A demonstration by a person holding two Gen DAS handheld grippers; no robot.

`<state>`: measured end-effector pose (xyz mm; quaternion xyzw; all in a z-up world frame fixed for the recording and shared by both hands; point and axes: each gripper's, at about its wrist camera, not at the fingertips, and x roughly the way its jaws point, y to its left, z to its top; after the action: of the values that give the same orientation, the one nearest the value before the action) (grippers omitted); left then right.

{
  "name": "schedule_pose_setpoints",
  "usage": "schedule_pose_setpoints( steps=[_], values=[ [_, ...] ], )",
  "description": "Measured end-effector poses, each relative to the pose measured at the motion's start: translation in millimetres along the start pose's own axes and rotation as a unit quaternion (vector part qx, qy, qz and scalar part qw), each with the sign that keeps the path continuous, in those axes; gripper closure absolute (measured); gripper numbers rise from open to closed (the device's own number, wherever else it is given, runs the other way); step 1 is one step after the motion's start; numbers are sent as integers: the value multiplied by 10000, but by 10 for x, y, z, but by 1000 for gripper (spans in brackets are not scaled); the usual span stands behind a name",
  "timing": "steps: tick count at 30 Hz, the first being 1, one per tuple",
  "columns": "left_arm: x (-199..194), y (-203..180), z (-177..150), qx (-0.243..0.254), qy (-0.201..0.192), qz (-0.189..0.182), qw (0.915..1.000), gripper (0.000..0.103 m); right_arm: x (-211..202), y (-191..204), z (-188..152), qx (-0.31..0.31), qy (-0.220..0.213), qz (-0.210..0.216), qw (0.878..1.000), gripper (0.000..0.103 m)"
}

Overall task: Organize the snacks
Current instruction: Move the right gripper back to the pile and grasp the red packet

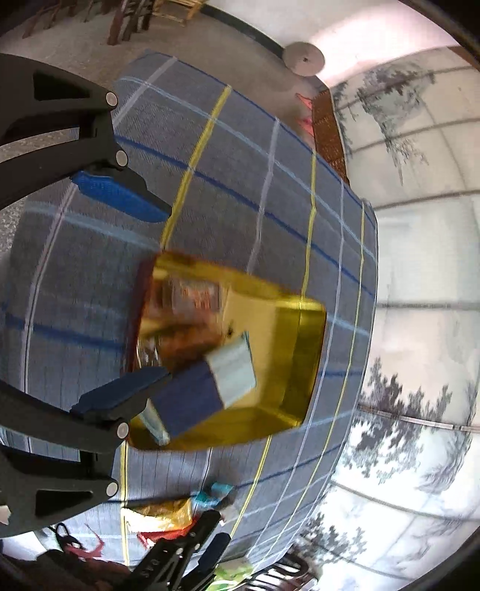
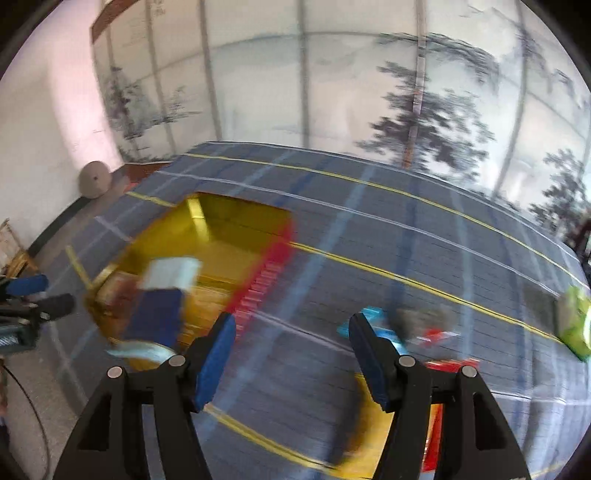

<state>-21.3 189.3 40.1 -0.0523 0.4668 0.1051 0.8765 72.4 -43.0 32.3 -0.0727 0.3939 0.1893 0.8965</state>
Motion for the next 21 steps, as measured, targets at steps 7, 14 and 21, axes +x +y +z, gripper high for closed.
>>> schedule_pose_setpoints(
  steps=[7,14,21],
  values=[
    [50,-448,1,397,68,-208,9990,25,9,-838,-340,388,296,-662,9966,38],
    [129,-918,-42,737,214,-407,9962,25,102,-1154,-684,459,696,-743,9937,38],
    [181,-1261,-82,953,322,-494,9937,25,205,-1138,-767,365,756,-569,9948,38]
  ],
)
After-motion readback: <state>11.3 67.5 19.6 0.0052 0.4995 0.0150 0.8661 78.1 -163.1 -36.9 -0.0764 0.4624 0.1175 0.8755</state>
